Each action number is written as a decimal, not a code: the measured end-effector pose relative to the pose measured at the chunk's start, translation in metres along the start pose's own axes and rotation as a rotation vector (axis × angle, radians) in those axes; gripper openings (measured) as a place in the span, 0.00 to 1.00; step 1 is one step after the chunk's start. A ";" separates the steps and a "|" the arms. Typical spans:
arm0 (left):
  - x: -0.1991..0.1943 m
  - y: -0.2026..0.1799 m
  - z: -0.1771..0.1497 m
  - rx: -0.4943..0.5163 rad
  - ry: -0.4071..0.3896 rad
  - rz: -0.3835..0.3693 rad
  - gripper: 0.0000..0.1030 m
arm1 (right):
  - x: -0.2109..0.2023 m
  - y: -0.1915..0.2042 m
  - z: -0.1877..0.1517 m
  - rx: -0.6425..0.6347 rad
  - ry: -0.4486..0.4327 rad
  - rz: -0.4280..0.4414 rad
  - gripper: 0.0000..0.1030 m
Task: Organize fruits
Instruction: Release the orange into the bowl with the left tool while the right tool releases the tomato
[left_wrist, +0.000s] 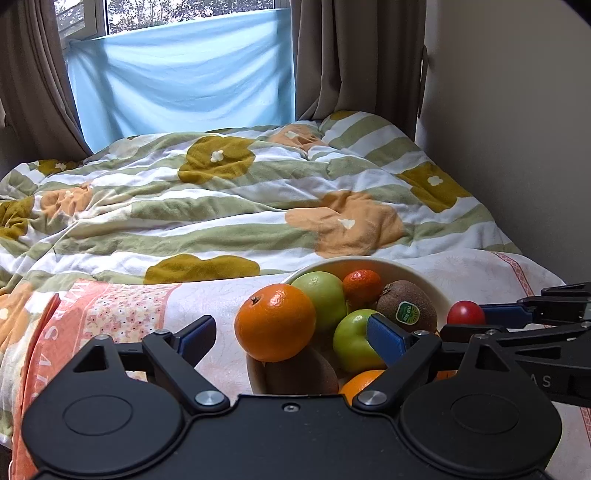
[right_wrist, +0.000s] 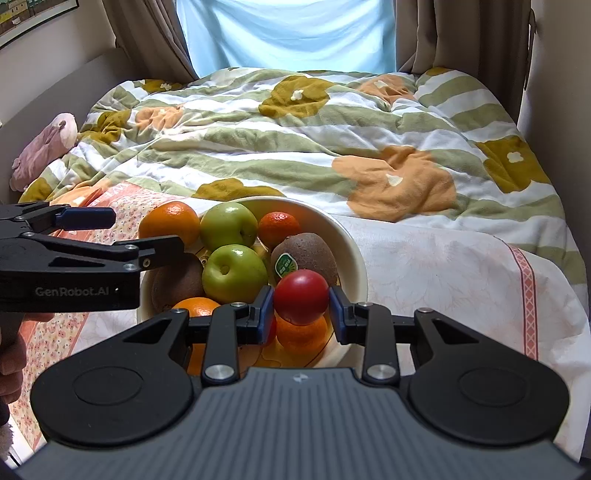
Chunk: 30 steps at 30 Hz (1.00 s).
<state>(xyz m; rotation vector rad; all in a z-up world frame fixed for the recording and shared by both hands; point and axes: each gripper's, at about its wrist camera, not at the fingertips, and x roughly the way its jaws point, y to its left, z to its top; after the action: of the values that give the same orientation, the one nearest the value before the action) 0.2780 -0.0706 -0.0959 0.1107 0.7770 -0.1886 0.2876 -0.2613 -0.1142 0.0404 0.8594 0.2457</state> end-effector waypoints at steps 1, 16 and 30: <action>-0.003 0.000 -0.001 0.001 0.002 0.003 0.89 | 0.000 0.000 0.000 0.000 -0.002 0.000 0.45; -0.038 0.025 -0.031 -0.037 0.043 0.042 0.89 | 0.012 0.013 0.004 0.051 0.010 0.021 0.46; -0.060 0.032 -0.044 -0.046 0.031 0.029 0.89 | -0.007 0.023 -0.004 0.095 -0.030 -0.003 1.00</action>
<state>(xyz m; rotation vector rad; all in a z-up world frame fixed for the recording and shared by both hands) 0.2127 -0.0241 -0.0837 0.0811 0.8096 -0.1420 0.2756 -0.2405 -0.1090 0.1314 0.8406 0.2004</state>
